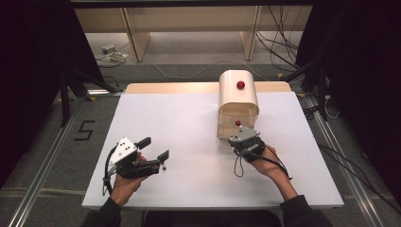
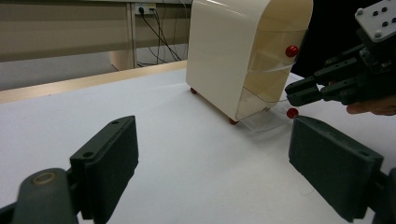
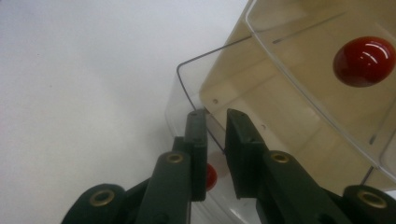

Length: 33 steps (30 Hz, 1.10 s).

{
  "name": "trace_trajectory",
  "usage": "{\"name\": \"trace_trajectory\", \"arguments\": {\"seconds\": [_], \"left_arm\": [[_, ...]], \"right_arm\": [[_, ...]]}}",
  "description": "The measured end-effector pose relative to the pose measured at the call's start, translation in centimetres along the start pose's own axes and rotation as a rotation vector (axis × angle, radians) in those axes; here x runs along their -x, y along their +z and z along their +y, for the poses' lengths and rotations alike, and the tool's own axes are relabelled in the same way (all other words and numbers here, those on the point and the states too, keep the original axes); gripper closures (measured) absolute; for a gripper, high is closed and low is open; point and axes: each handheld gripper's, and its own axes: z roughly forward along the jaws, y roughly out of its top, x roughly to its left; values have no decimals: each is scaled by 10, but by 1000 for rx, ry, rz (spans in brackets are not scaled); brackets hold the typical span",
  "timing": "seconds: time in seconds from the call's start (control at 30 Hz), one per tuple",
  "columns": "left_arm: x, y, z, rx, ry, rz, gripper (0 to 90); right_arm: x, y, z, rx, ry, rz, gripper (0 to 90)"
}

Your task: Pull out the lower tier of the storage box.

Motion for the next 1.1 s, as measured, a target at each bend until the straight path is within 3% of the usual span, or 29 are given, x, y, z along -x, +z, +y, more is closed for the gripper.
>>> {"name": "trace_trajectory", "arguments": {"seconds": [1.1], "left_arm": [[-1, -1, 0, 2, 2, 0, 158]], "right_arm": [[-5, -5, -3, 4, -10, 16, 791]]}}
